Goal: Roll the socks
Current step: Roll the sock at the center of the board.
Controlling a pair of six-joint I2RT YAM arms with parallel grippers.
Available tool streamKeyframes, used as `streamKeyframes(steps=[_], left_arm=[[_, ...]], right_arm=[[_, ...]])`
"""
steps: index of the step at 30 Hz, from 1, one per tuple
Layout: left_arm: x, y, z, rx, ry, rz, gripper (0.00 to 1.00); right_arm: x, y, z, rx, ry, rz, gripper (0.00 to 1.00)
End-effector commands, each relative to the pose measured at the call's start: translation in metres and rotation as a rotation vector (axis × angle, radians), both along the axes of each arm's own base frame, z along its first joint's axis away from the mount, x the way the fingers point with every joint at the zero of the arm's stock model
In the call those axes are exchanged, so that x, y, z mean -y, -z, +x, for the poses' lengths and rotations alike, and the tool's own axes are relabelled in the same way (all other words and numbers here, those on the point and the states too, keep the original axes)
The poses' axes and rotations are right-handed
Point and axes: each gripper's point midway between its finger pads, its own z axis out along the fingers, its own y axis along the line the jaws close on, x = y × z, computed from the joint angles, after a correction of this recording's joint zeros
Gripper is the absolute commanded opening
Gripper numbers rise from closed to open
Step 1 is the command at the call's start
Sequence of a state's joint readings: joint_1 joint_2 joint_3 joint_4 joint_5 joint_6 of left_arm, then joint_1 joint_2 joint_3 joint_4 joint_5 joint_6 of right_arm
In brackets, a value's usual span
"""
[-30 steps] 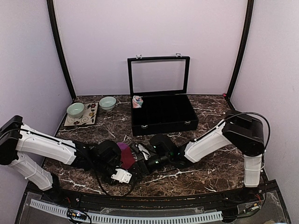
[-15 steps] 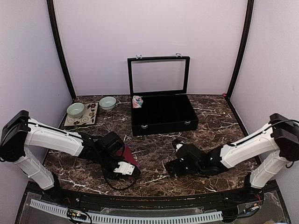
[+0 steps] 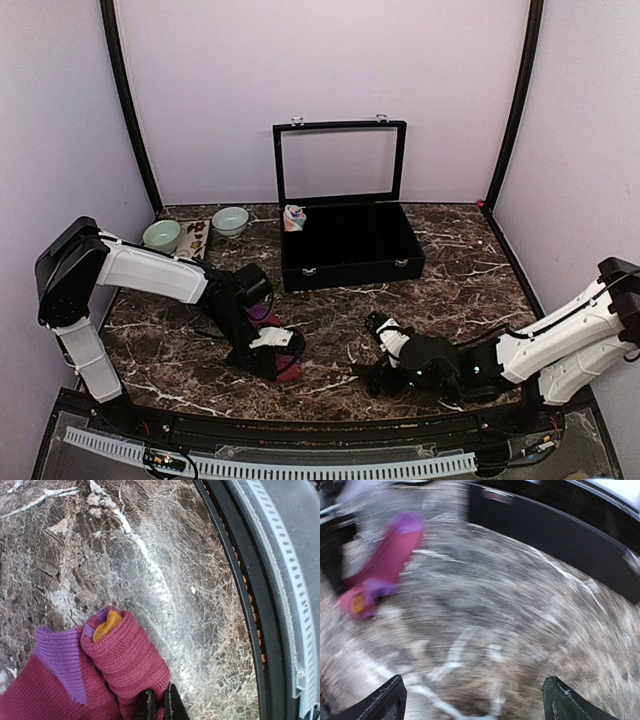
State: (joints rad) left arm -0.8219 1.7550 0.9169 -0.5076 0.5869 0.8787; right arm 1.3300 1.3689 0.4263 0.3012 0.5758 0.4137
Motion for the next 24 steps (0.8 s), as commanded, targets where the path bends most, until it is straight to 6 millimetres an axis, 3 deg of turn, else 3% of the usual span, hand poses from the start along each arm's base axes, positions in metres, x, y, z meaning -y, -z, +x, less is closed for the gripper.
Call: streamKeyframes(steps=[1, 6, 12, 18, 24], left_arm=[[-0.059, 0.049, -0.038, -0.212, -0.005, 0.318, 0.0], [-0.057, 0.053, -0.037, -0.262, -0.03, 0.338, 0.0], [-0.058, 0.05, -0.04, -0.285, -0.025, 0.334, 0.0], [-0.062, 0.051, -0.042, -0.305, -0.003, 0.349, 0.0], [-0.066, 0.053, -0.044, -0.306, 0.011, 0.357, 0.01]], right_arm=[[-0.066, -0.028, -0.046, 0.187, -0.372, -0.021, 0.93], [-0.118, -0.017, -0.078, 0.214, -0.616, -0.077, 0.84], [-0.165, -0.004, -0.086, 0.286, -0.796, -0.152, 0.75], [-0.191, 0.003, -0.079, 0.267, -0.894, -0.122, 0.67], [-0.203, 0.013, -0.073, 0.236, -0.939, -0.112, 0.62]])
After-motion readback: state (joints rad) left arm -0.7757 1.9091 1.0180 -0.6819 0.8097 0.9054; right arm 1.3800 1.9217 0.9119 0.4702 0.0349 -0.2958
